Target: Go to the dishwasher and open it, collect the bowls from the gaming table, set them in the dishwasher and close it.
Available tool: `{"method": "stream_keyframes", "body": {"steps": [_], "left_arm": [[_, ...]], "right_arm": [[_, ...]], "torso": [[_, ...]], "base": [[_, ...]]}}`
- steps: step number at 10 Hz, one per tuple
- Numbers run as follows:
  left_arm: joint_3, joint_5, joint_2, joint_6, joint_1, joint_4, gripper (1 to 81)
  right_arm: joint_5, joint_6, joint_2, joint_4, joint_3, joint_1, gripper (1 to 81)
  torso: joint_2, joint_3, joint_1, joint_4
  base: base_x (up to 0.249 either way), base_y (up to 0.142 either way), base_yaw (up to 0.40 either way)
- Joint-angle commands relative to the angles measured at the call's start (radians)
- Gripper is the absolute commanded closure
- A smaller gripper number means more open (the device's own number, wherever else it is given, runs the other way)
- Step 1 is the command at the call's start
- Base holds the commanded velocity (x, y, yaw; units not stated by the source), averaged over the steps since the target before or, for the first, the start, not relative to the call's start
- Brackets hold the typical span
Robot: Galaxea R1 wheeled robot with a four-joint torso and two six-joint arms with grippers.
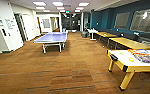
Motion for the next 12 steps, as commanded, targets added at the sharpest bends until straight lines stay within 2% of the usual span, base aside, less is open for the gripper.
{"method": "stream_keyframes", "body": {"steps": [1,9,12], "left_arm": [[0.003,0.052,-0.004,-0.003,-0.038,0.007,1.0],[0.003,0.053,-0.006,-0.003,-0.039,0.009,1.0],[0.003,0.053,-0.004,-0.003,-0.039,0.007,1.0]], "right_arm": [[-0.061,0.0,0.004,-0.003,0.003,0.043,1.0],[-0.061,0.0,0.024,-0.002,-0.031,0.049,1.0],[-0.061,0.0,0.024,-0.003,-0.031,0.052,1.0]], "torso": [[0.0,0.0,0.0,0.0],[0.0,0.0,0.0,0.0],[0.0,0.0,0.002,0.0]], "base": [[0.253,0.0,0.0],[0.249,0.0,0.0],[0.141,0.0,0.0]]}}
